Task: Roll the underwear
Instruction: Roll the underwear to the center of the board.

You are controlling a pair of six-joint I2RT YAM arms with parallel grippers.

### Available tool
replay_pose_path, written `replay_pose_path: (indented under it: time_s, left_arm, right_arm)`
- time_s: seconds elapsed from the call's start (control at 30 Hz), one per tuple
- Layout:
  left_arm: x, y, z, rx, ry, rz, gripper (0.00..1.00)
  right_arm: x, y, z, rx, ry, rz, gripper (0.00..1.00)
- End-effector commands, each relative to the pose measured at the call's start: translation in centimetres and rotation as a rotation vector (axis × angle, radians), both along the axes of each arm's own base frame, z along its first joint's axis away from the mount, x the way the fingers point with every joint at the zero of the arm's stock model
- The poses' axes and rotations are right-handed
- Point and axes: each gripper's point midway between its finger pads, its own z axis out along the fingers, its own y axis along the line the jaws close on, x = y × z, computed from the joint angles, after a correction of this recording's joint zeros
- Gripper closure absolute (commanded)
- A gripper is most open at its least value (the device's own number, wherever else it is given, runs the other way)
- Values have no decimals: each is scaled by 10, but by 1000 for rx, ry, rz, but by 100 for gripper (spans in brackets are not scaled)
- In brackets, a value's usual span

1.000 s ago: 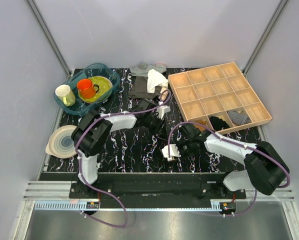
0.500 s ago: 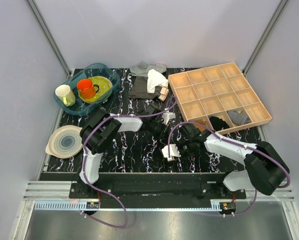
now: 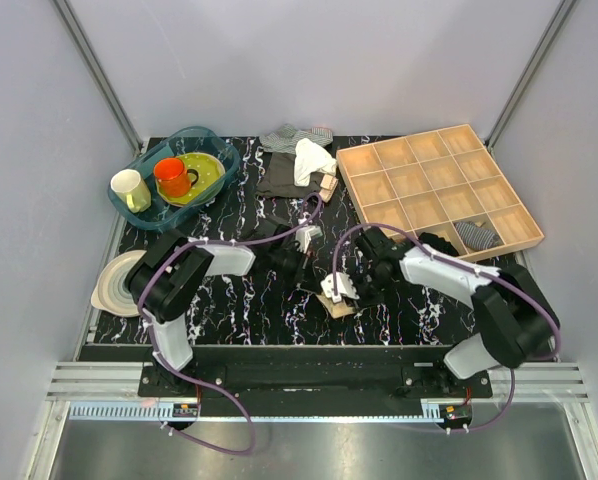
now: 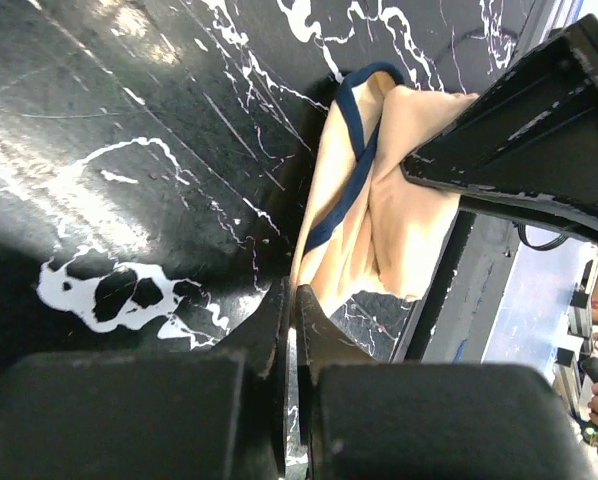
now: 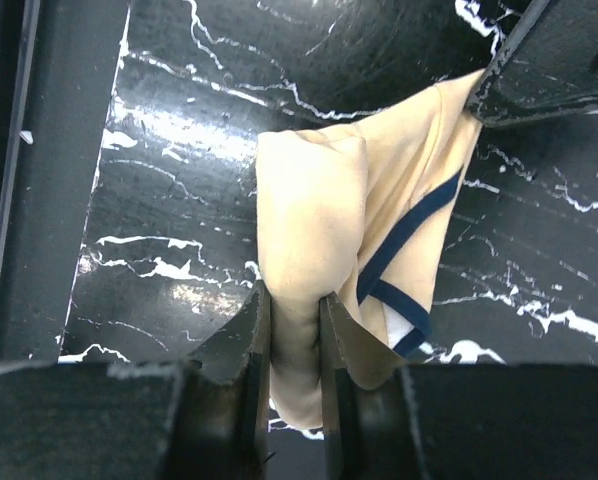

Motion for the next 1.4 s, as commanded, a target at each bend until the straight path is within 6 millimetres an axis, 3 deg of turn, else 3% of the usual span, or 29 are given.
replay_pose_path:
  time_s: [0.0, 0.17, 0.27, 0.3, 0.37, 0.4, 0.43, 0.5, 0.6, 0.63, 0.7, 0.73, 0.77, 0.83, 0.87, 0.9, 0.97, 1.0, 1.1, 1.37]
  left_arm:
    - [23, 4, 18, -65, -90, 59, 100]
    - [29, 6, 17, -73, -98, 77, 99]
    - [44, 16, 30, -83, -180, 152, 82]
    - [46, 19, 45, -111, -243, 174, 77]
    - [52, 28, 56, -115, -328, 224, 70]
    - [48, 34, 56, -120, -364, 236, 69]
    - [48, 37, 75, -154, -432, 250, 69]
    - [46, 41, 93, -207, -544, 258, 69]
    - [20, 49, 111, -284, -702, 217, 69]
    - [7, 53, 100, -276, -724, 201, 68]
    - [-16, 44, 118, -326, -887, 119, 61]
    - [-19, 44, 114, -297, -927, 115, 59]
    - [-36, 33, 118, -318, -958, 53, 57]
    - [-40, 28, 109, -249, -1026, -13, 53]
    - [-46, 17, 115, -254, -1046, -56, 52]
    - [-48, 16, 100, -192, -1047, -113, 52]
    - [-51, 2, 106, -167, -1091, -165, 49]
    - [-52, 1, 91, -113, -1094, -222, 48]
    - [-50, -15, 90, -46, -1146, -314, 48]
    - [-55, -40, 47, 108, -1150, -525, 47]
  right_arm:
    - [-26, -9, -5, -94, 245, 24, 87]
    - [-15, 5, -2, -112, 325, 44, 87]
    - [-14, 6, -7, -136, 365, 32, 87]
    - [-15, 6, -10, -145, 384, 28, 87]
    - [-16, 6, -11, -153, 409, 18, 87]
    - [-15, 7, -13, -154, 417, 16, 87]
    - [-16, 7, -13, -155, 431, 10, 87]
    - [-18, 5, -16, -173, 471, -11, 87]
    - [-13, 10, -14, -172, 517, -38, 87]
    - [-12, 11, -14, -170, 530, -47, 87]
    - [-9, 12, -14, -182, 570, -68, 87]
    - [-8, 12, -15, -181, 589, -84, 87]
    - [-9, 10, -15, -191, 614, -95, 87]
    - [-3, 12, -18, -197, 642, -117, 87]
    - [-4, 11, -18, -208, 661, -125, 87]
    - [0, 12, -19, -212, 671, -135, 87]
    - [0, 11, -18, -228, 701, -151, 86]
    - [2, 12, -20, -234, 713, -155, 87]
    - [3, 12, -20, -247, 740, -162, 86]
    - [7, 13, -21, -258, 775, -188, 86]
